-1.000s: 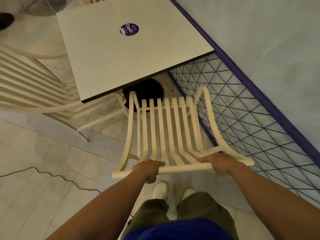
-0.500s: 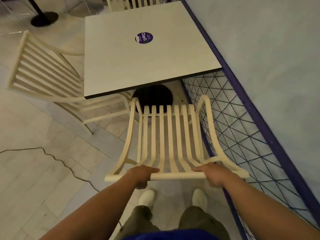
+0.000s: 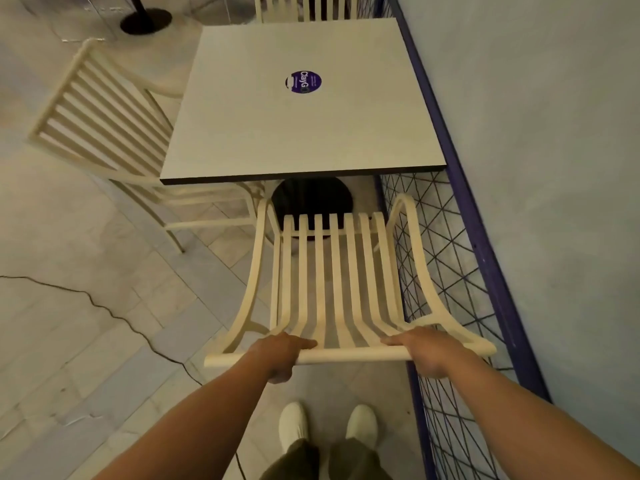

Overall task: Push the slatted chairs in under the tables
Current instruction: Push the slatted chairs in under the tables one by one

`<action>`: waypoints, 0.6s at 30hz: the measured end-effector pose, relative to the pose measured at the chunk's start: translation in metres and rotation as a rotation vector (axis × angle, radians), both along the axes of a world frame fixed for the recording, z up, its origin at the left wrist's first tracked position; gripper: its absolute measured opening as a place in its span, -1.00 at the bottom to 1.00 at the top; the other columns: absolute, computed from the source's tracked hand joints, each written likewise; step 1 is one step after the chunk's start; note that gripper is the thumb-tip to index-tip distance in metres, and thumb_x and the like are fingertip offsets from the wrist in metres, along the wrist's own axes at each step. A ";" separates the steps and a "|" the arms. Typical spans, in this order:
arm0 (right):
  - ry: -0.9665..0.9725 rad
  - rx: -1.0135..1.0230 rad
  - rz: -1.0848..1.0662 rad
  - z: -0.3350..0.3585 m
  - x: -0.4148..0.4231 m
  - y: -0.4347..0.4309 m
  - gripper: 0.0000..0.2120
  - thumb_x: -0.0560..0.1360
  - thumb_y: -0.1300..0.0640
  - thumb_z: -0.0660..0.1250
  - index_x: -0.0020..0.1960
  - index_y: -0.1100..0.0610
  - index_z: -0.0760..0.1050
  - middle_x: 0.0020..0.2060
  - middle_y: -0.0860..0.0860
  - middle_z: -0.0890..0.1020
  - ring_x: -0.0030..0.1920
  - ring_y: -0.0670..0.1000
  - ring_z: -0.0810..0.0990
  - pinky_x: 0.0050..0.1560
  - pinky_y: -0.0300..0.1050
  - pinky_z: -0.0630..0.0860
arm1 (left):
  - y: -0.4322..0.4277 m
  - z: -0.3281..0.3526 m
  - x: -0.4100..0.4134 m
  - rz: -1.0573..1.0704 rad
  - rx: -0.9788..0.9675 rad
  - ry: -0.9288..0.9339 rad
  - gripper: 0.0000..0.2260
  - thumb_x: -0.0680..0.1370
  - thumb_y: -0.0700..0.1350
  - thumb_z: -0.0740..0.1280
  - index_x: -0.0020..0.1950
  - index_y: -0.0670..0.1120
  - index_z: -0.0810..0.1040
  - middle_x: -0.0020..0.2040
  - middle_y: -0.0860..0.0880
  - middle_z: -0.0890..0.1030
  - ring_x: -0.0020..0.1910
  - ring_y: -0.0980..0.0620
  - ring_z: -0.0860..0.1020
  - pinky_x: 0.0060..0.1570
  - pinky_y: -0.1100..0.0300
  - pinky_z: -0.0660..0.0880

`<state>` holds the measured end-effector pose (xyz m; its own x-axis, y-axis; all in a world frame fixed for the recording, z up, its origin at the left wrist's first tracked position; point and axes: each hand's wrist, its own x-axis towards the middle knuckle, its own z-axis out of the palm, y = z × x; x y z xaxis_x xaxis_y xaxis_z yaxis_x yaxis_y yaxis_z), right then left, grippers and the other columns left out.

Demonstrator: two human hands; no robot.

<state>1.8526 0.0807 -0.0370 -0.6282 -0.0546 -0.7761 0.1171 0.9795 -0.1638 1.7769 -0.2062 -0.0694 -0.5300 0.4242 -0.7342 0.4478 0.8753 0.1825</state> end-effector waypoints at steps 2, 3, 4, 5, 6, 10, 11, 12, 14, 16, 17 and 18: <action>0.000 0.007 0.014 -0.002 -0.005 0.005 -0.21 0.53 0.34 0.27 0.52 -0.35 0.16 0.25 0.00 0.51 0.14 0.05 0.54 0.11 -0.04 0.51 | 0.004 -0.003 -0.006 -0.011 -0.019 0.008 -0.23 0.52 -0.26 0.39 0.57 0.30 0.18 0.36 -0.04 0.48 0.25 -0.10 0.53 0.22 0.03 0.50; 0.001 0.003 0.012 -0.004 -0.007 0.006 -0.21 0.53 0.34 0.27 0.52 -0.35 0.16 0.25 0.00 0.51 0.14 0.05 0.55 0.10 -0.04 0.51 | 0.004 -0.004 -0.009 -0.009 -0.027 0.002 -0.23 0.51 -0.26 0.40 0.57 0.30 0.18 0.36 -0.04 0.48 0.25 -0.10 0.53 0.22 0.03 0.51; 0.011 0.001 0.001 -0.005 -0.009 0.005 -0.21 0.53 0.33 0.28 0.51 -0.36 0.16 0.24 0.00 0.51 0.13 0.05 0.55 0.10 -0.03 0.52 | 0.004 -0.004 -0.012 -0.005 -0.029 0.004 -0.22 0.51 -0.26 0.41 0.57 0.30 0.18 0.36 -0.04 0.47 0.25 -0.10 0.53 0.23 0.02 0.51; 0.022 -0.001 -0.008 -0.006 -0.011 0.004 -0.21 0.52 0.33 0.28 0.51 -0.36 0.17 0.23 0.00 0.51 0.12 0.05 0.55 0.11 -0.03 0.52 | 0.005 -0.004 -0.014 -0.008 -0.032 0.010 -0.23 0.51 -0.25 0.41 0.57 0.30 0.19 0.36 -0.04 0.47 0.26 -0.10 0.53 0.23 0.02 0.51; 0.023 -0.002 -0.007 -0.007 -0.013 0.004 -0.21 0.52 0.33 0.29 0.51 -0.36 0.17 0.22 0.00 0.51 0.12 0.04 0.55 0.11 -0.02 0.53 | 0.006 -0.003 -0.017 -0.014 -0.033 0.019 -0.23 0.52 -0.25 0.41 0.57 0.30 0.19 0.36 -0.04 0.47 0.25 -0.10 0.53 0.23 0.02 0.51; -0.008 -0.018 -0.024 -0.010 -0.019 0.010 -0.21 0.50 0.31 0.30 0.51 -0.35 0.17 0.23 0.00 0.49 0.11 0.04 0.53 0.13 -0.02 0.54 | 0.007 -0.002 -0.020 0.001 -0.019 0.014 -0.28 0.53 -0.21 0.40 0.56 0.29 0.22 0.35 -0.02 0.50 0.23 -0.08 0.55 0.22 0.05 0.52; -0.016 -0.022 -0.035 -0.010 -0.019 0.012 -0.22 0.49 0.29 0.30 0.50 -0.35 0.17 0.23 0.00 0.50 0.10 0.04 0.54 0.11 -0.02 0.55 | 0.007 -0.001 -0.021 0.006 -0.014 -0.009 -0.28 0.52 -0.20 0.39 0.56 0.29 0.21 0.35 -0.01 0.50 0.23 -0.07 0.54 0.21 0.06 0.51; -0.018 -0.031 -0.050 -0.010 -0.019 0.014 -0.22 0.48 0.27 0.31 0.50 -0.36 0.18 0.23 -0.01 0.51 0.08 0.03 0.55 0.09 -0.03 0.56 | 0.005 -0.001 -0.022 0.008 -0.009 -0.035 -0.28 0.51 -0.17 0.39 0.55 0.31 0.20 0.36 0.01 0.49 0.23 -0.06 0.54 0.20 0.07 0.50; -0.009 -0.055 -0.080 -0.012 -0.015 0.018 -0.23 0.44 0.21 0.32 0.49 -0.38 0.18 0.21 -0.03 0.54 0.05 0.01 0.56 0.06 -0.05 0.57 | 0.001 0.000 -0.025 -0.003 -0.006 -0.067 -0.26 0.49 -0.12 0.38 0.54 0.36 0.16 0.39 0.03 0.47 0.25 -0.05 0.52 0.21 0.07 0.47; -0.001 -0.062 -0.081 -0.013 -0.013 0.027 -0.27 0.43 0.13 0.33 0.48 -0.37 0.21 0.19 -0.04 0.55 0.06 0.00 0.55 0.06 -0.07 0.55 | -0.004 0.000 -0.027 -0.025 -0.005 -0.074 -0.23 0.47 -0.11 0.40 0.54 0.38 0.13 0.42 0.05 0.45 0.30 -0.06 0.49 0.26 0.03 0.45; 0.009 -0.052 -0.067 -0.014 -0.012 0.032 -0.29 0.44 0.10 0.34 0.48 -0.36 0.22 0.20 -0.03 0.55 0.08 0.00 0.55 0.08 -0.08 0.53 | -0.007 0.000 -0.027 -0.027 -0.003 -0.068 -0.22 0.47 -0.11 0.40 0.54 0.38 0.13 0.43 0.06 0.45 0.31 -0.05 0.48 0.27 0.01 0.45; 0.017 -0.035 -0.053 -0.016 -0.011 0.036 -0.31 0.45 0.10 0.34 0.48 -0.35 0.23 0.23 -0.02 0.55 0.12 0.02 0.54 0.10 -0.08 0.51 | -0.009 -0.001 -0.027 -0.022 0.001 -0.056 -0.23 0.48 -0.12 0.41 0.53 0.38 0.14 0.43 0.06 0.45 0.32 -0.05 0.48 0.28 0.01 0.45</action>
<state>1.8417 0.1169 -0.0529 -0.6441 -0.0483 -0.7634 0.1653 0.9656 -0.2006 1.7501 -0.2156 -0.0707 -0.4789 0.4363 -0.7618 0.4558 0.8652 0.2090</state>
